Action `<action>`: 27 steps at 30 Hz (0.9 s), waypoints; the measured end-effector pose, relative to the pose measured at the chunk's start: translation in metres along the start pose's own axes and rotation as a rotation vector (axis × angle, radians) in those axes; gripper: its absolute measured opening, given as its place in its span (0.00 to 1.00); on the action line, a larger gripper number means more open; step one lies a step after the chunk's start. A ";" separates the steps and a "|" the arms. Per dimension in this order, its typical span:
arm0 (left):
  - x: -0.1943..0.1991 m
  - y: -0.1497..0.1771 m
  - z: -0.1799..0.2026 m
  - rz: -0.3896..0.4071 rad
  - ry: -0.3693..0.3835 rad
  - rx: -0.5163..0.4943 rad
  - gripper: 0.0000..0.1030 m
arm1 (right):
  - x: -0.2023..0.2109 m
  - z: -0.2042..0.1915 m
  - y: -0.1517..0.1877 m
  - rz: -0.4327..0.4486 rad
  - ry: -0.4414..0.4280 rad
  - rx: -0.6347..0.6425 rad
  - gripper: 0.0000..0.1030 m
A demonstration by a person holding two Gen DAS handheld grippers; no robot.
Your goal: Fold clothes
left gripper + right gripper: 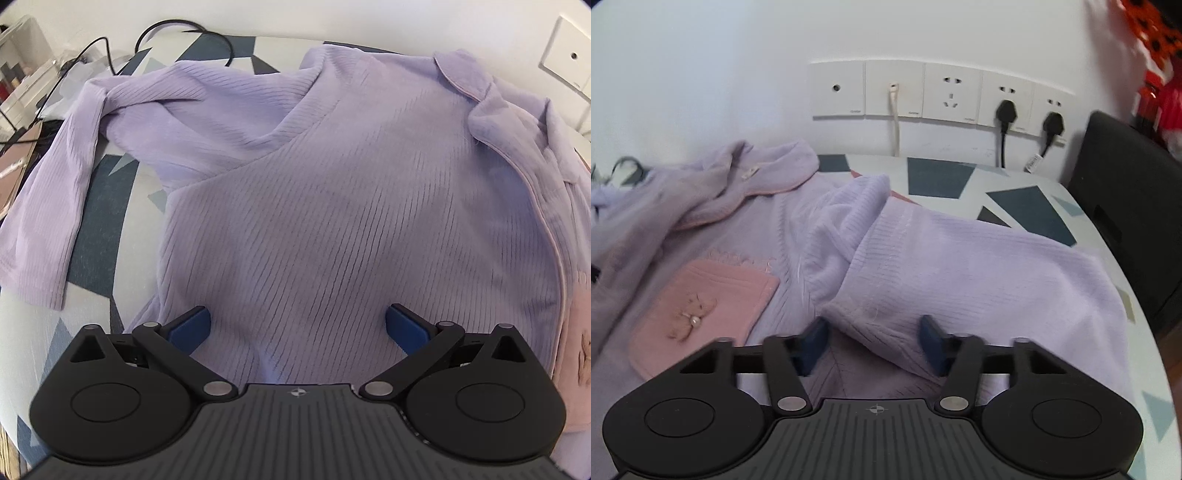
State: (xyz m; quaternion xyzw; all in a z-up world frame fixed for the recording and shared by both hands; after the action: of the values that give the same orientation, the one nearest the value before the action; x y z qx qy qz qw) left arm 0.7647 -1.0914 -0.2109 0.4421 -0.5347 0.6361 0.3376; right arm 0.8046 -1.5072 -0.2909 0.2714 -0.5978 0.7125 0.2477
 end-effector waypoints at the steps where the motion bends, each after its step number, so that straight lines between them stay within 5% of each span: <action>1: 0.000 0.000 0.000 0.002 0.001 -0.006 1.00 | 0.002 0.004 0.001 0.003 0.005 -0.020 0.30; 3: 0.000 0.001 0.001 0.008 0.002 -0.014 1.00 | 0.006 0.012 0.005 0.006 0.020 -0.068 0.21; 7: 0.001 0.003 0.001 0.022 0.004 -0.014 1.00 | 0.010 0.029 0.011 0.008 0.044 -0.132 0.22; 14: 0.001 0.002 0.002 0.017 0.000 -0.009 1.00 | 0.004 0.002 0.003 0.006 0.036 0.027 0.46; 16: 0.001 0.002 0.002 0.019 0.000 -0.010 1.00 | 0.000 -0.006 -0.002 0.006 0.043 0.066 0.46; 18: 0.001 0.003 0.002 0.022 0.001 -0.009 1.00 | -0.005 -0.009 -0.006 -0.001 0.060 0.089 0.42; 20: 0.001 0.003 0.001 0.024 0.003 -0.008 1.00 | -0.009 -0.005 -0.010 -0.015 0.068 0.076 0.19; 22: 0.001 0.003 0.000 0.022 0.006 -0.003 1.00 | -0.008 0.007 -0.013 -0.017 0.058 -0.008 0.10; 27: 0.001 0.002 -0.001 0.013 0.012 0.015 1.00 | 0.020 0.052 -0.028 0.064 0.051 -0.256 0.08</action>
State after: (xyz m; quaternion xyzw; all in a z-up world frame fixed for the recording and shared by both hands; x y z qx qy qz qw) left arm 0.7623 -1.0906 -0.2113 0.4373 -0.5306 0.6450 0.3335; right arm 0.8141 -1.5528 -0.2499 0.2004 -0.6856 0.6446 0.2725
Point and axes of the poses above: each gripper's, at about its wrist camera, not at the fingertips, and x roughly against the way its jaws point, z to its right, y to its underside, the point moved 2 cm from there along -x, roughly the way its jaws point, and after that the axes turned 14 degrees about x, right-handed, at the moved point
